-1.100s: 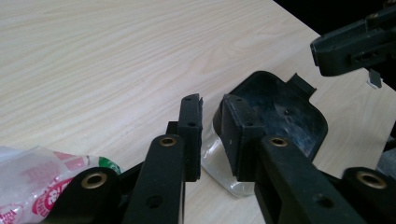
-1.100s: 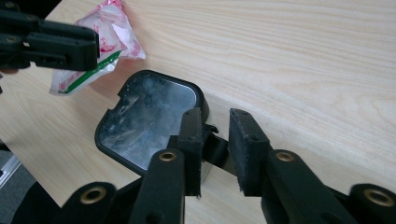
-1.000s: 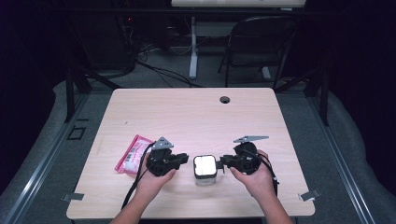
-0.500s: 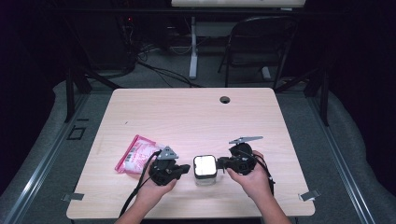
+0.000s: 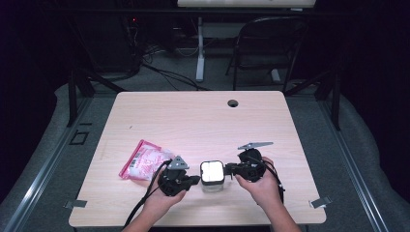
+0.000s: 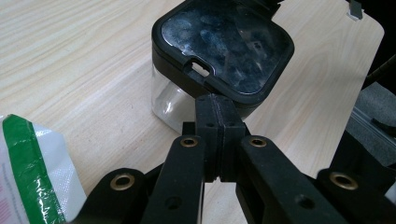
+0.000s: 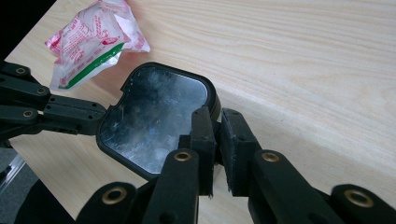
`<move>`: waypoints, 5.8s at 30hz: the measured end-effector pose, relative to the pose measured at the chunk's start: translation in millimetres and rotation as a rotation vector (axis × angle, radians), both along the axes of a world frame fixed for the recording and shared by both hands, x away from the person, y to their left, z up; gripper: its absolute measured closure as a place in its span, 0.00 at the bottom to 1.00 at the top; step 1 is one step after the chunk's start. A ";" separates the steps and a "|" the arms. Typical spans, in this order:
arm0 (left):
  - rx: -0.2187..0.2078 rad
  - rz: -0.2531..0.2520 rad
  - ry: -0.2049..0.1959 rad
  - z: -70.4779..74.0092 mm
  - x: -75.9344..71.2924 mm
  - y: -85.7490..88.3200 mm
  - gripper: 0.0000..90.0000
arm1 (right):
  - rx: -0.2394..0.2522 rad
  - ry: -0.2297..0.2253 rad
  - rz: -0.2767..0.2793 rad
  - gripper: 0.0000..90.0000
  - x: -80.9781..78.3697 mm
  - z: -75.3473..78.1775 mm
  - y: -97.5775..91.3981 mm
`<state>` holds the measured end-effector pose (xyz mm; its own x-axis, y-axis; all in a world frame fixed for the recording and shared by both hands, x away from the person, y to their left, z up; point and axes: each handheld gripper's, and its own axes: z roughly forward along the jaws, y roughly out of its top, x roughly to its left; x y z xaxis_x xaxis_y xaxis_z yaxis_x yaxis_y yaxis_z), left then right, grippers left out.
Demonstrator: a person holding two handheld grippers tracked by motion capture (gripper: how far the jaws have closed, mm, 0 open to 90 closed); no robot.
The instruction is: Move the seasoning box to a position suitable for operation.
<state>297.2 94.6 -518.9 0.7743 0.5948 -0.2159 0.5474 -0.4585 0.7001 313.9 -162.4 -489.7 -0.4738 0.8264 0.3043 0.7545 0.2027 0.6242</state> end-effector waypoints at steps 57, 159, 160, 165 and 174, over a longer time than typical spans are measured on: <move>-0.109 0.022 -0.025 23.4 8.1 -13.1 0.80 | -0.063 -0.146 0.203 0.46 -36.0 5.3 14.2; -0.043 0.117 -0.067 13.2 10.3 -1.5 0.67 | -0.045 -0.163 0.073 0.60 -30.1 -3.2 0.4; -0.047 0.122 -0.070 13.5 10.7 -0.3 0.67 | -0.046 -0.162 0.072 0.61 -29.5 -3.7 0.8; -0.046 0.137 -0.070 14.5 10.9 4.4 0.67 | -0.049 -0.169 0.079 0.69 -26.6 -4.4 -1.3; -0.047 0.151 -0.071 15.2 10.6 9.5 0.67 | -0.046 -0.156 0.087 0.82 -24.0 -3.9 -2.0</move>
<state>307.8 104.0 -503.7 0.6909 0.6964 -0.1941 0.5563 -0.3406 0.7580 289.9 -164.4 -493.6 -0.5828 0.7913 0.1847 0.6275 0.2939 0.7210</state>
